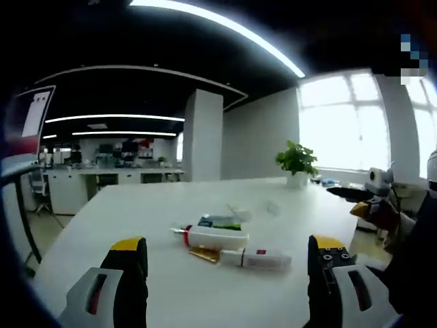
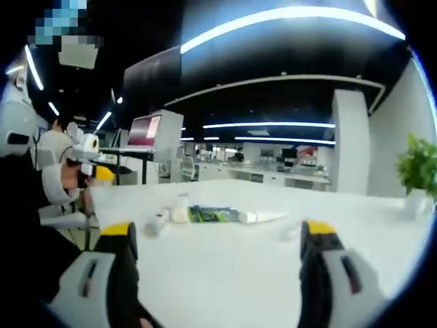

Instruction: Arrange the skincare products in the storage area until every visible bottle or jar stands upright without overlapping.

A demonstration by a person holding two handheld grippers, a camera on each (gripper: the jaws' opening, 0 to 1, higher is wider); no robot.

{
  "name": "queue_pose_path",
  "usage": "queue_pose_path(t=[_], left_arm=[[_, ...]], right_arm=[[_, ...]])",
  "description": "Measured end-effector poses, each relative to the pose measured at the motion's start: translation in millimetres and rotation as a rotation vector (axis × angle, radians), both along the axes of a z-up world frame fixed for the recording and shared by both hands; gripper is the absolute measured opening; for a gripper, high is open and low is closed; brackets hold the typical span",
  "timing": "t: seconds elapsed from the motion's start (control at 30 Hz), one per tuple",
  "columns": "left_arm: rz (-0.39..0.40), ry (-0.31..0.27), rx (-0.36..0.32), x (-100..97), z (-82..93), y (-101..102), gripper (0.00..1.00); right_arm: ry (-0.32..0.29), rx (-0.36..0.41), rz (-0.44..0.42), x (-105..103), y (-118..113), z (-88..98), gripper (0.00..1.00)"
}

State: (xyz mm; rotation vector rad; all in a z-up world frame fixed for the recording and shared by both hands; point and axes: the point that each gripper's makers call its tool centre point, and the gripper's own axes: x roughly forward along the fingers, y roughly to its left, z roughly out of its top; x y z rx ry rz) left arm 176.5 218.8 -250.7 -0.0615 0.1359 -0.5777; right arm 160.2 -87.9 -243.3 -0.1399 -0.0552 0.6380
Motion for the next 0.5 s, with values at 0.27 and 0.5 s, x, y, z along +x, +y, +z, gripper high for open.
queue_pose_path(t=[0.27, 0.5], left_arm=[[-0.002, -0.026, 0.004, -9.2, 9.0, 8, 0.99], [-0.033, -0.021, -0.012, -17.1, 16.0, 9, 0.97]], right_arm=[[-0.006, 0.040, -0.020, -5, -1, 7.9, 1.00], [-0.029, -0.012, -0.027, -9, 3, 12.6, 1.00]])
